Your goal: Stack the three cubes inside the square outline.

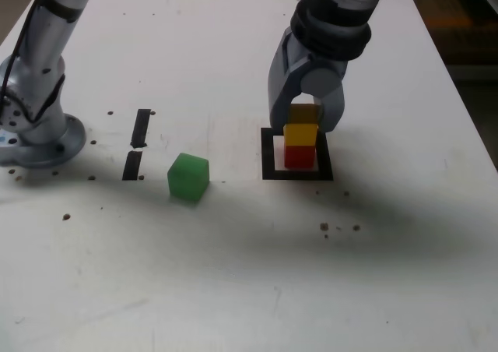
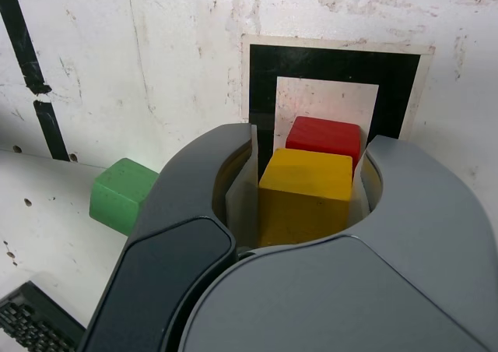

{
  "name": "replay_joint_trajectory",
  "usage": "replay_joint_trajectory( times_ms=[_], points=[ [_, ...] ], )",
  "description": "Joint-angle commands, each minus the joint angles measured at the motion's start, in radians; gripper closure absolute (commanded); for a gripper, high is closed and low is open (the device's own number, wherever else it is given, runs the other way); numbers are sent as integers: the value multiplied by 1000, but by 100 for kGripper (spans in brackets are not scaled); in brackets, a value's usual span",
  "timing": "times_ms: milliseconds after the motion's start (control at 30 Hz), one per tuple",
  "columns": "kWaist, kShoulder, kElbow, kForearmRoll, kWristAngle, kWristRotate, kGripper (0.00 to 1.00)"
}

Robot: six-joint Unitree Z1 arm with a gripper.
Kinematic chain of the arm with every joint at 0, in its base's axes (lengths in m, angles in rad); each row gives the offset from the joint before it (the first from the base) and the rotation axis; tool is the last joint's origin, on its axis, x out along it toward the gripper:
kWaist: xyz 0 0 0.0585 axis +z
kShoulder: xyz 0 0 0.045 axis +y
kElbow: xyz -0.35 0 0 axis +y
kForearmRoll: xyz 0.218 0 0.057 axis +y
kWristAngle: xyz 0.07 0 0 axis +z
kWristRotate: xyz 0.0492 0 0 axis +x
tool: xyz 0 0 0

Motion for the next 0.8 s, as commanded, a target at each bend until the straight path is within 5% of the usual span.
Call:
replay_joint_trajectory(
  times_ms=[0,333,767],
  points=[
    [1,7,-2,-1,2,1,49],
    [1,0,-9,4,1,-3,5],
    [-35,-211,89,49,42,90,0]
  ],
)
